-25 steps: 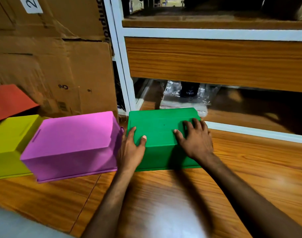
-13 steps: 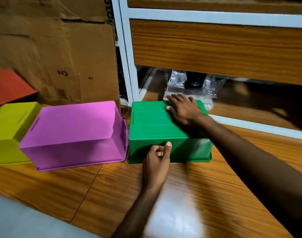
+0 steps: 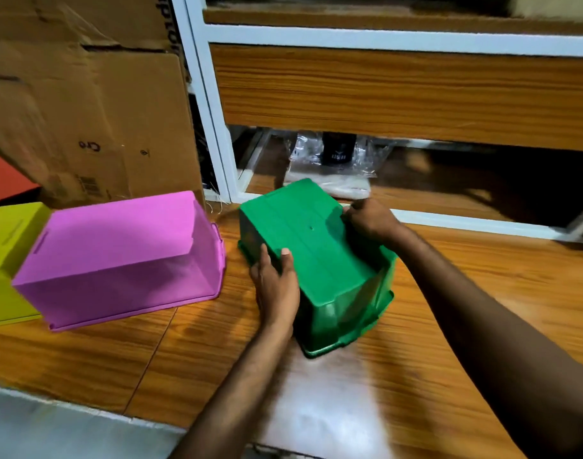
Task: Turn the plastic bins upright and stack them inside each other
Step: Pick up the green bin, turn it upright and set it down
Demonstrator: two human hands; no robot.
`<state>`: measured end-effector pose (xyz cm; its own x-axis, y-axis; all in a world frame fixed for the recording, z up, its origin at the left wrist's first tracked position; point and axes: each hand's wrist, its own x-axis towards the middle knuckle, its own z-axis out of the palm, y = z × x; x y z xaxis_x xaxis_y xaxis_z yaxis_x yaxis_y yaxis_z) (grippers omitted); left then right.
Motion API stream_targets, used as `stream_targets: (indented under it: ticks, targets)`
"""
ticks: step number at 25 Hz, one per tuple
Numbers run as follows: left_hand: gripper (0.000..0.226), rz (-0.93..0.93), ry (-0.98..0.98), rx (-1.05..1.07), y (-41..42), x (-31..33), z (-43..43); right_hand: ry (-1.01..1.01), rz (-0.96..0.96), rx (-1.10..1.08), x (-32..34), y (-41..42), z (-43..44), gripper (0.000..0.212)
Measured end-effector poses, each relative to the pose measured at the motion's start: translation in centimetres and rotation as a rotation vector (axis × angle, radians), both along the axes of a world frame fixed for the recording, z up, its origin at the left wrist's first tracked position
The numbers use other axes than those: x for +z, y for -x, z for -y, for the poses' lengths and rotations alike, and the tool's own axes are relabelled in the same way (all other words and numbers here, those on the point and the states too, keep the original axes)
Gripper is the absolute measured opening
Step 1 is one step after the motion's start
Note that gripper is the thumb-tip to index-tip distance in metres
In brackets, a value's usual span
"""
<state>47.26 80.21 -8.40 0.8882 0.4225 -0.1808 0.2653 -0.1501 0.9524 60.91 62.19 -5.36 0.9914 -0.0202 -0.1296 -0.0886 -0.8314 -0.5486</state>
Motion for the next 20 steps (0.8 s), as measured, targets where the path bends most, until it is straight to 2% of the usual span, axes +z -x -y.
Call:
stream_targets:
  ticks: [3,5,8,11,14,16,18,20]
  targets:
    - [0.073,0.107,0.087,0.005,0.0,-1.3,-1.7,-0.237,-0.014,-0.117,0.4,4.9,1.1,0.032]
    - [0.063,0.160,0.175,-0.070,1.1,0.2,-2.4,-0.467,0.050,-0.184,0.8,8.6,1.5,0.024]
    - [0.056,0.260,0.244,-0.152,3.8,3.9,-3.7,-0.768,0.175,-0.152,2.4,15.0,1.6,0.046]
    - [0.064,0.341,0.204,-0.242,6.0,5.1,-4.5,-0.876,0.228,-0.111,3.7,21.4,2.4,0.062]
    - [0.064,0.364,0.144,-0.352,8.3,5.5,-2.8,-0.903,0.221,-0.111,2.8,24.5,3.6,0.051]
    - [0.070,0.396,0.070,-0.410,10.3,6.2,-1.0,-0.903,0.290,-0.192,2.7,25.7,4.4,0.043]
    - [0.067,0.429,0.011,-0.382,11.6,7.0,0.8,-0.885,0.387,-0.214,3.3,27.0,5.7,0.033]
    - [0.059,0.432,-0.035,-0.328,12.1,7.8,2.0,-0.833,0.444,-0.239,3.7,28.1,7.5,0.045]
